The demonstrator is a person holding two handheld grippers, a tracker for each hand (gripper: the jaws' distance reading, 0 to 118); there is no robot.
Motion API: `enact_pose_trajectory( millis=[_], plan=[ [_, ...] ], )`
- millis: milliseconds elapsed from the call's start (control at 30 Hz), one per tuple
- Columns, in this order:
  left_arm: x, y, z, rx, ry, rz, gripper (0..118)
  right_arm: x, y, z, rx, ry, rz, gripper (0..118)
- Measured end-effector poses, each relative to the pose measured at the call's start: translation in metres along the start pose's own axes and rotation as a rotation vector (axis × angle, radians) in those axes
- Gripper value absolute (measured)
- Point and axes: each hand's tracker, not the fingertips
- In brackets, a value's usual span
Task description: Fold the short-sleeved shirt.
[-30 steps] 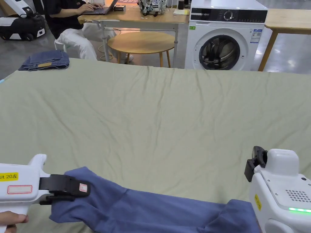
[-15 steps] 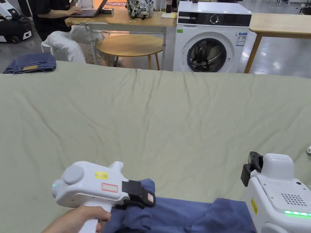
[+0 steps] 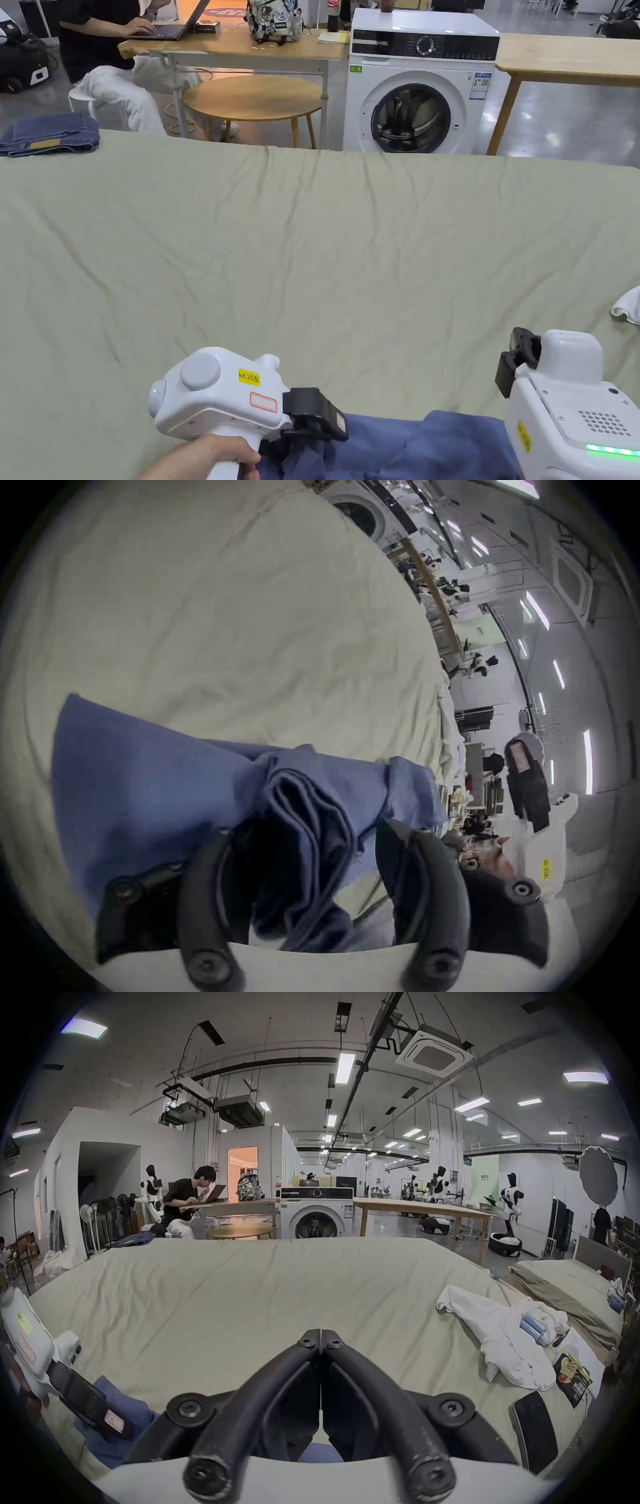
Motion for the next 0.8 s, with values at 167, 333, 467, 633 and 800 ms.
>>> enact_pose_trajectory(
  millis=[167,333,467,633,800],
  plan=[
    [0.007,0.000,0.038,0.037,-0.033,-0.084,52,0.000,0.000,0.003,0.002,0.005,0.003,0],
    [0.005,-0.007,0.066,0.133,-0.076,-0.109,13,0.002,0.000,0.005,0.001,0.006,-0.007,0],
    [-0.011,-0.001,0.051,0.119,0.014,-0.112,9,0.004,-0.003,0.005,-0.008,0.007,-0.016,0],
    [-0.019,-0.004,0.001,0.019,0.086,-0.144,7,0.005,-0.007,0.004,-0.021,0.007,-0.022,0],
    [-0.012,-0.010,-0.040,-0.043,0.025,-0.183,6,0.008,-0.010,0.004,-0.031,0.003,-0.019,0]
  ],
)
